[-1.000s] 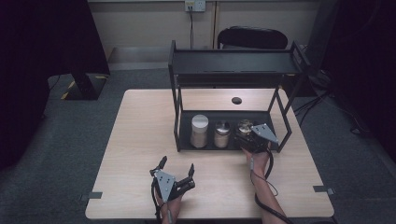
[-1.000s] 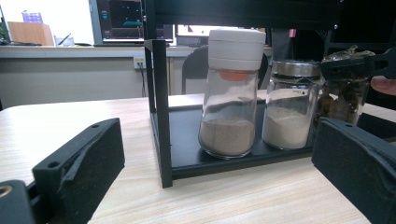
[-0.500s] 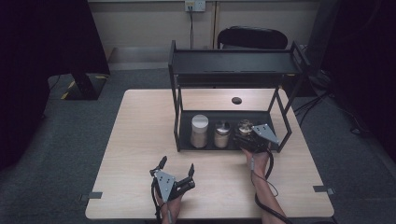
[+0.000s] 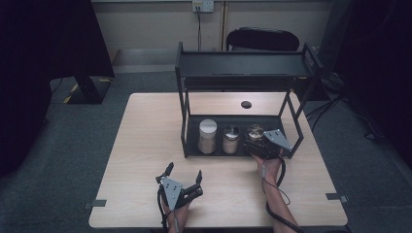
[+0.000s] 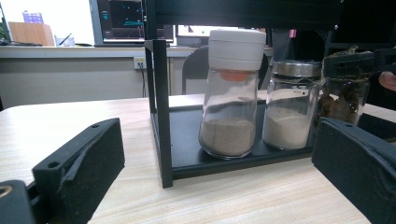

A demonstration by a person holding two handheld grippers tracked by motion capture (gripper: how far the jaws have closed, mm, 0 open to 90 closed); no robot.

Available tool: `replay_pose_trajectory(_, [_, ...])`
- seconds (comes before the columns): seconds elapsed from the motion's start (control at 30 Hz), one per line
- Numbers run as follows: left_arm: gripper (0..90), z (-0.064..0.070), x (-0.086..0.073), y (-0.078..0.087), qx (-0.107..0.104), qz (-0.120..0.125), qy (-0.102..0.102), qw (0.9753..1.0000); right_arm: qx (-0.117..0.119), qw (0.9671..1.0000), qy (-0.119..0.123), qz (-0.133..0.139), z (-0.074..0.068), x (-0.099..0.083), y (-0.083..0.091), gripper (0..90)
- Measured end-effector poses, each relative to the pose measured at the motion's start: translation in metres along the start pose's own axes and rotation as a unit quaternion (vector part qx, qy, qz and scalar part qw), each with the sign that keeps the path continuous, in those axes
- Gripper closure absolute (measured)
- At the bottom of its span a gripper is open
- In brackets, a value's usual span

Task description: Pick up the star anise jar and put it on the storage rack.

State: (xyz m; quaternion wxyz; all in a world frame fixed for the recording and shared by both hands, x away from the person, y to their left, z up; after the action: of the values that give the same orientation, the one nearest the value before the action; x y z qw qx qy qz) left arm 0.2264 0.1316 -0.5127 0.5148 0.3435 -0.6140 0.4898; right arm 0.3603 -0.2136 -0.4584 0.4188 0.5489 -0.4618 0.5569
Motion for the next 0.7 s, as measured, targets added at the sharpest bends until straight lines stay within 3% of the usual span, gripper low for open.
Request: replay_pose_trajectory(0.7, [2.0, 0.0, 0.0001, -0.0003, 0.0, -0.001, 0.0, 1.0, -0.001, 0.9999, 0.005, 0.012, -0.0024, 0.009, 0.0074, 0.7])
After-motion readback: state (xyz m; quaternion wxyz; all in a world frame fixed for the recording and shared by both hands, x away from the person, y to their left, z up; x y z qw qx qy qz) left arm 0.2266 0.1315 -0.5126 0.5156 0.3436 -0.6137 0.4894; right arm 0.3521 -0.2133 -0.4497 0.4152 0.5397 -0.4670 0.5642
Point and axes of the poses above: each handheld gripper's, and its own axes: y roughly backward along the jaws, x roughly out of its top, z roughly to its right, the point moved 6 cm from there along -y, roughly forward along the jaws, and after that the axes turned 14 degrees about z, right-handed, at the moved point
